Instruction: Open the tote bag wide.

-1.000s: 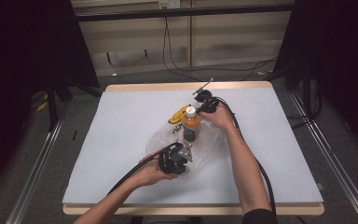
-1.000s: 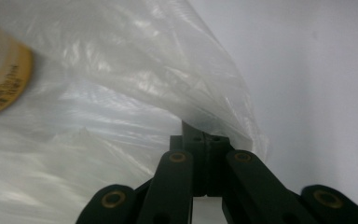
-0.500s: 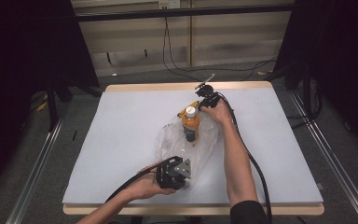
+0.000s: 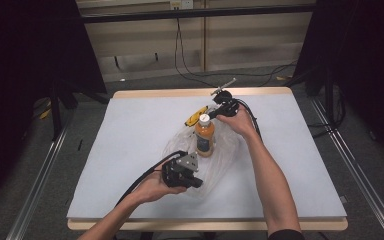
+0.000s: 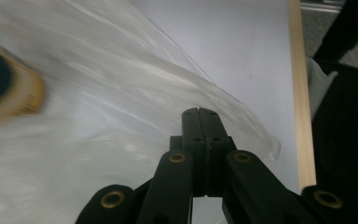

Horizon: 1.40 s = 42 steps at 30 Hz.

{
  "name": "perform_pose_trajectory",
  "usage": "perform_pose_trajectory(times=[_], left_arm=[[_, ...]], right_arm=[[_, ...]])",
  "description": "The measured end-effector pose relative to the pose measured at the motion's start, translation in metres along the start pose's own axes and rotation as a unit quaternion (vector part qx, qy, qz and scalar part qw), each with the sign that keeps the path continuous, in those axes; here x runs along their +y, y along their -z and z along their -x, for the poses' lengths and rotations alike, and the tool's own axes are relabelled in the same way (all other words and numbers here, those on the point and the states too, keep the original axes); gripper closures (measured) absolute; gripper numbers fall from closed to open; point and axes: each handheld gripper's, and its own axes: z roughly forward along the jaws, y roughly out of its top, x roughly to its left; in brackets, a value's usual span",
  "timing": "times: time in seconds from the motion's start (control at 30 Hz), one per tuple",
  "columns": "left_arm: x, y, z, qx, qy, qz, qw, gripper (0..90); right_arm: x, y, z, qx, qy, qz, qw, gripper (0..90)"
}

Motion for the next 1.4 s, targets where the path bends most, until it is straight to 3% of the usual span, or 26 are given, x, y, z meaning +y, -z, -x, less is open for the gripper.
perform_pose_trajectory(times=[0.07, 0.1, 0.2, 0.27, 0.33, 0.37, 0.43, 0.47, 0.53, 0.57, 0.7, 0.77, 0.8, 0.87, 0.93, 1.0, 1.03, 1.07, 1.1, 1.17, 1.23, 1.27, 1.3, 1.37, 1.4], left_arm=[[0.004, 0.007, -0.008, -0.002, 0.006, 0.012, 0.9999, 90.0], [0.005, 0.009, -0.011, 0.011, 0.01, 0.024, 0.9996, 90.0], [0.009, 0.015, -0.023, 0.023, 0.015, 0.026, 0.9993, 90.0], [0.009, 0.021, -0.033, 0.036, 0.026, 0.039, 0.9982, 90.0], [0.008, 0.02, -0.043, 0.058, 0.03, 0.019, 0.9977, 90.0], [0.006, 0.018, -0.048, 0.057, 0.041, 0.017, 0.9974, 90.0], [-0.001, 0.008, -0.063, 0.073, 0.061, -0.002, 0.9954, 90.0], [-0.004, 0.005, -0.07, 0.071, 0.071, -0.013, 0.9949, 90.0], [-0.012, -0.003, -0.082, 0.077, 0.093, -0.01, 0.9926, 90.0], [-0.015, -0.007, -0.085, 0.082, 0.095, -0.019, 0.9919, 90.0], [-0.028, -0.02, -0.096, 0.093, 0.116, -0.039, 0.9881, 90.0], [-0.035, -0.019, -0.102, 0.092, 0.126, -0.024, 0.9875, 90.0], [-0.036, -0.018, -0.102, 0.098, 0.134, -0.02, 0.986, 90.0], [-0.039, -0.013, -0.105, 0.117, 0.126, -0.035, 0.9844, 90.0], [-0.047, -0.009, -0.108, 0.117, 0.146, -0.021, 0.9822, 90.0], [-0.055, -0.003, -0.113, 0.122, 0.144, -0.021, 0.9818, 90.0], [-0.059, -0.002, -0.115, 0.122, 0.164, -0.001, 0.979, 90.0], [-0.061, -0.001, -0.116, 0.129, 0.168, 0.004, 0.9774, 90.0], [-0.063, 0.001, -0.117, 0.132, 0.16, -0.003, 0.9782, 90.0], [-0.065, 0.002, -0.118, 0.135, 0.175, 0.005, 0.9753, 90.0], [-0.065, 0.002, -0.119, 0.137, 0.17, 0.005, 0.9759, 90.0], [-0.064, 0.002, -0.12, 0.136, 0.156, -0.004, 0.9784, 90.0], [-0.062, -0.001, -0.117, 0.143, 0.165, 0.002, 0.9759, 90.0], [-0.059, -0.001, -0.119, 0.148, 0.144, -0.016, 0.9784, 90.0], [-0.058, -0.002, -0.118, 0.147, 0.155, -0.008, 0.977, 90.0]], right_arm=[[0.0, 0.009, -0.004, 0.011, 0.005, 0.011, 0.9999, 90.0], [0.001, 0.013, -0.006, 0.014, 0.007, 0.013, 0.9998, 90.0], [0.001, 0.028, -0.014, 0.026, 0.027, 0.024, 0.999, 90.0], [-0.001, 0.036, -0.019, 0.029, 0.036, 0.032, 0.9984, 90.0], [-0.008, 0.042, -0.022, 0.042, 0.035, 0.045, 0.9975, 90.0], [-0.012, 0.042, -0.024, 0.045, 0.039, 0.045, 0.9972, 90.0], [-0.021, 0.039, -0.026, 0.054, 0.047, 0.031, 0.9969, 90.0], [-0.025, 0.035, -0.027, 0.05, 0.052, 0.02, 0.9972, 90.0], [-0.034, 0.028, -0.026, 0.049, 0.055, 0.003, 0.9973, 90.0], [-0.039, 0.025, -0.025, 0.047, 0.055, -0.001, 0.9974, 90.0], [-0.058, 0.018, -0.018, 0.048, 0.045, -0.005, 0.9978, 90.0], [-0.066, 0.014, -0.018, 0.04, 0.049, -0.014, 0.9979, 90.0], [-0.069, 0.013, -0.018, 0.04, 0.054, -0.013, 0.9977, 90.0], [-0.074, 0.012, -0.018, 0.032, 0.063, -0.017, 0.9974, 90.0], [-0.079, 0.015, -0.016, 0.029, 0.06, -0.012, 0.9977, 90.0], [-0.084, 0.02, -0.011, 0.024, 0.054, -0.008, 0.9982, 90.0], [-0.087, 0.022, -0.009, 0.024, 0.049, -0.008, 0.9985, 90.0], [-0.089, 0.025, -0.007, 0.02, 0.048, -0.01, 0.9986, 90.0], [-0.09, 0.028, -0.006, 0.011, 0.05, -0.014, 0.9986, 90.0], [-0.092, 0.032, -0.006, -0.002, 0.055, -0.023, 0.9982, 90.0], [-0.092, 0.032, -0.008, -0.01, 0.059, -0.024, 0.9979, 90.0], [-0.091, 0.031, -0.009, -0.016, 0.062, -0.023, 0.9977, 90.0], [-0.09, 0.029, -0.01, -0.017, 0.056, -0.02, 0.9981, 90.0], [-0.087, 0.024, -0.011, -0.019, 0.055, -0.01, 0.9983, 90.0], [-0.084, 0.021, -0.012, -0.028, 0.053, -0.003, 0.9982, 90.0]])
